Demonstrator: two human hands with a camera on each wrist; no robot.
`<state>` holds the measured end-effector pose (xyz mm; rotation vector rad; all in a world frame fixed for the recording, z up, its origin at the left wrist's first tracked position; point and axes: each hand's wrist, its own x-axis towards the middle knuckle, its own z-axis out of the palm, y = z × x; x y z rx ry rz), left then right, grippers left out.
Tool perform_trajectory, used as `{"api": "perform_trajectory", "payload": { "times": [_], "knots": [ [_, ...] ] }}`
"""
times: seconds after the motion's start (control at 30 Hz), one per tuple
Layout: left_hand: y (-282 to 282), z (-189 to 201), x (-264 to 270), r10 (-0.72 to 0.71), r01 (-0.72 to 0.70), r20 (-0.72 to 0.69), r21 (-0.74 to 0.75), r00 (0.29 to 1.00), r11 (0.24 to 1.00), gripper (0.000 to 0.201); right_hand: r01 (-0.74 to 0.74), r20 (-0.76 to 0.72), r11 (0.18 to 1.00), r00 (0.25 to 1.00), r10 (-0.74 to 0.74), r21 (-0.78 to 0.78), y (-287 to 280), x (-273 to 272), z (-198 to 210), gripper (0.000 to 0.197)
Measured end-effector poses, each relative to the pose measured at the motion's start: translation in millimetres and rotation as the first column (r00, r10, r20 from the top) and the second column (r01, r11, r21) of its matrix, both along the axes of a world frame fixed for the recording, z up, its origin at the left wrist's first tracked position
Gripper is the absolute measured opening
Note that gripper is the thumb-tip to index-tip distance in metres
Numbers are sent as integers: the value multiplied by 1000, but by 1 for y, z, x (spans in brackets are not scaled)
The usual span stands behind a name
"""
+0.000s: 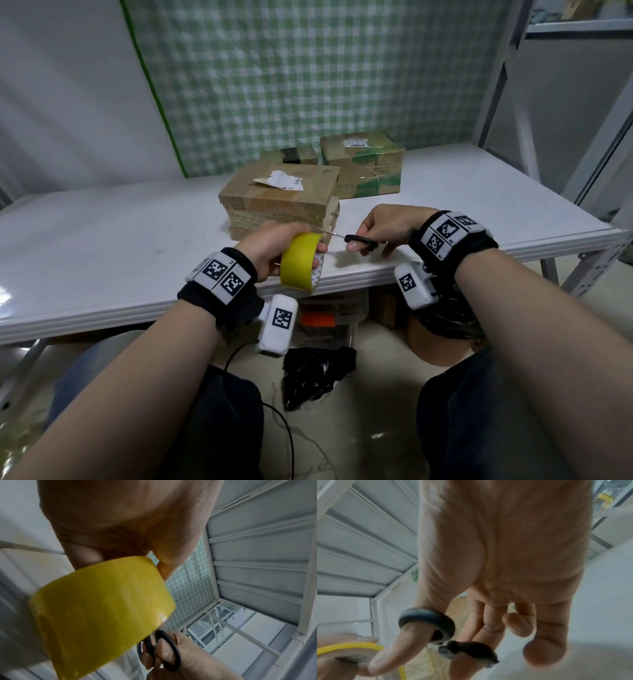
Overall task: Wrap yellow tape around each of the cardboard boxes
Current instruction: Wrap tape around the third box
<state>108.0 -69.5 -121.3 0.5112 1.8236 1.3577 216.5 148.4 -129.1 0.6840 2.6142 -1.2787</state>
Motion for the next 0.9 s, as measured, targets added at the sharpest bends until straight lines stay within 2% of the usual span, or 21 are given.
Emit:
{"api": "perform_trajectory", "payload": {
  "times": [0.07,0.13,0.37,0.5,0.57,0.67,0.77,0.9],
  "knots": [
    [0,0,0,1,-1,1,10,1000,1000,30,-3,-18,998,1000,4,60,0,-1,2,43],
    [-1,1,-1,-2,2,8,6,1000,1000,29,6,-44,997,999,-3,76,2,-3,3,44],
    [-7,15,-6,-66,73,65,-112,996,991,32,-20,-35,988,999,26,154,1,-11,-6,25],
    [-13,19,-7,-47,53,49,-122,998,991,30,21,-37,975,999,-13,220,8,-14,-10,34],
    [-16,20,-8,-36,38,16,-110,999,993,26,17,-28,980,1000,-12,201,8,-13,-10,39],
    [-18,23,-11,39,-39,-53,9,998,999,19,-51,-14,990,998,53,133,1,-8,-8,41],
    [-18,26,-16,129,-109,-93,190,987,976,25,-90,1,991,996,90,99,-2,-5,-4,37],
    [-16,33,-17,310,-258,-50,438,950,861,23,-132,97,981,988,119,142,-1,-1,-3,36]
  ]
}}
